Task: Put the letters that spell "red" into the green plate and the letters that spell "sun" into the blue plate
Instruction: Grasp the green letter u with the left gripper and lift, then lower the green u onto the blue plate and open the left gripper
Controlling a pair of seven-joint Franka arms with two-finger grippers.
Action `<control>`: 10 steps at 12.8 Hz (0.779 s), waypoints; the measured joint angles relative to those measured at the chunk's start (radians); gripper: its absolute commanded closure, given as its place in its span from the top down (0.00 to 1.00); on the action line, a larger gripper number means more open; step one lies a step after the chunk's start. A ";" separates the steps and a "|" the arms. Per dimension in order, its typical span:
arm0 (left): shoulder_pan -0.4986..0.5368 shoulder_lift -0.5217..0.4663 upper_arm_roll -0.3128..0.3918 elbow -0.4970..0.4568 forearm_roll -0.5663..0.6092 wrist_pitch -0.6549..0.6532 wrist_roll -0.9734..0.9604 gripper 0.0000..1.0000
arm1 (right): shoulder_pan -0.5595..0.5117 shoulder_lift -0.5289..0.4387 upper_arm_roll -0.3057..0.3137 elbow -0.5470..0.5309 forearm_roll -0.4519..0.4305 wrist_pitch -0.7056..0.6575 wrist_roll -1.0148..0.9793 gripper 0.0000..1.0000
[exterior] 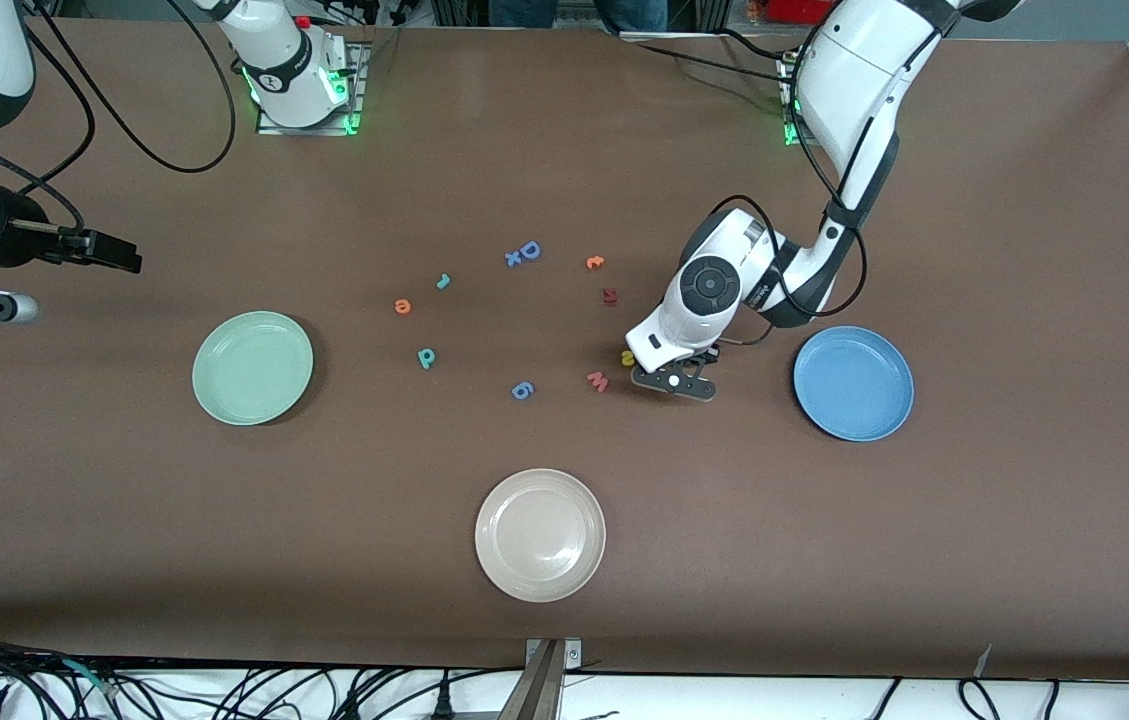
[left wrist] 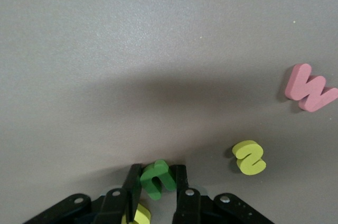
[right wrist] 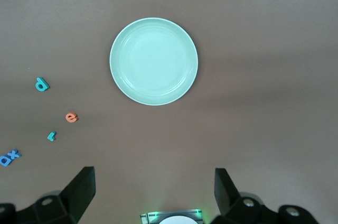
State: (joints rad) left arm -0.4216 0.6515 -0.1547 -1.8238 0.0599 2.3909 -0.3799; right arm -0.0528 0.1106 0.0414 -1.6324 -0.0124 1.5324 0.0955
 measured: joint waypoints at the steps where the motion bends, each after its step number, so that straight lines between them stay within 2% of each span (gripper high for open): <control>1: 0.000 -0.002 0.002 0.003 0.000 -0.009 0.000 0.00 | 0.000 0.001 0.000 0.000 0.001 0.000 0.000 1.00; 2: 0.001 -0.009 0.006 0.017 0.000 -0.048 0.000 0.00 | 0.000 0.002 0.000 0.000 0.001 0.000 0.000 1.00; 4: 0.008 -0.047 0.024 0.083 0.001 -0.205 0.034 0.00 | 0.000 0.003 0.000 0.000 0.001 0.000 0.000 1.00; 6: 0.051 -0.089 0.039 0.153 0.012 -0.353 0.145 0.00 | 0.000 0.003 0.000 0.000 0.001 0.000 0.000 1.00; 10: 0.235 -0.086 0.060 0.162 0.176 -0.379 0.375 0.00 | 0.001 0.004 0.001 0.000 0.004 0.000 0.000 1.00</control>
State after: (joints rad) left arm -0.1868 0.5659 -0.0946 -1.6615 0.2355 2.0114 -0.0044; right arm -0.0522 0.1145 0.0420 -1.6328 -0.0080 1.5328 0.0956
